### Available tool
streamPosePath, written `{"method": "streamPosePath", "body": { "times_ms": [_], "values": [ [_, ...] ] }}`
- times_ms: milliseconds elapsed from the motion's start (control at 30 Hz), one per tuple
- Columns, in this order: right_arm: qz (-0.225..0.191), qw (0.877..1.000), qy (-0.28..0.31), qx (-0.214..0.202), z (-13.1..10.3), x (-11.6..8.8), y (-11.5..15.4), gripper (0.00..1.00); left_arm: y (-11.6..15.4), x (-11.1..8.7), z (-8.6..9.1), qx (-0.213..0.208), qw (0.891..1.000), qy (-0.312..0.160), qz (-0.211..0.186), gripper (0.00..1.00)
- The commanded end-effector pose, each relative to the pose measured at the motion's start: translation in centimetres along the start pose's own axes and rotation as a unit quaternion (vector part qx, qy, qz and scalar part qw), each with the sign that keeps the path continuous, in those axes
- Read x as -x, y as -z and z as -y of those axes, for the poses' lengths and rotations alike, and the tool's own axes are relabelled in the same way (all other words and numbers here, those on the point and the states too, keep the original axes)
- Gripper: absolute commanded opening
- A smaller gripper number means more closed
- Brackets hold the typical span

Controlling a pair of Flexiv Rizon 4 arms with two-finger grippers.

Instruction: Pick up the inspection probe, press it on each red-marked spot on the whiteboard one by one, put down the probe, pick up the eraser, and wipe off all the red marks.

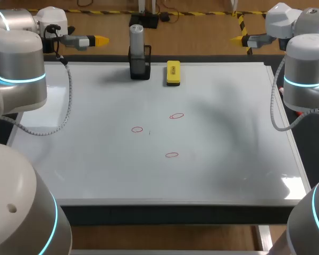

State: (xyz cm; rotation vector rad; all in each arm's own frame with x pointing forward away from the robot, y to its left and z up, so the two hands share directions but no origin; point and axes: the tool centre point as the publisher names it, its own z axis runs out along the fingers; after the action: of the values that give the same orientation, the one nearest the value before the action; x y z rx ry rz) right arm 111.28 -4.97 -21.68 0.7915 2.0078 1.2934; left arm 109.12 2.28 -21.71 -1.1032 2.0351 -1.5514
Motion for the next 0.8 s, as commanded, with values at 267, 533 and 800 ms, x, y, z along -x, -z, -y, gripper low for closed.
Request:
{"method": "streamPosePath", "body": {
  "times_ms": [267,533,800],
  "values": [
    [0.0,1.0,0.0,0.0,0.0,0.03,-0.03,1.0,0.0,0.01,-0.01,0.0,1.0,0.0,0.0,1.0],
    [0.0,1.0,0.0,0.0,0.0,0.03,-0.03,1.0,-0.13,-0.09,-0.15,-0.001,1.0,-0.011,-0.005,1.0],
    [0.0,1.0,0.0,0.0,0.0,0.03,-0.03,1.0,-0.59,-0.12,-0.1,-0.031,0.996,-0.032,-0.077,1.0]
  ]
}}
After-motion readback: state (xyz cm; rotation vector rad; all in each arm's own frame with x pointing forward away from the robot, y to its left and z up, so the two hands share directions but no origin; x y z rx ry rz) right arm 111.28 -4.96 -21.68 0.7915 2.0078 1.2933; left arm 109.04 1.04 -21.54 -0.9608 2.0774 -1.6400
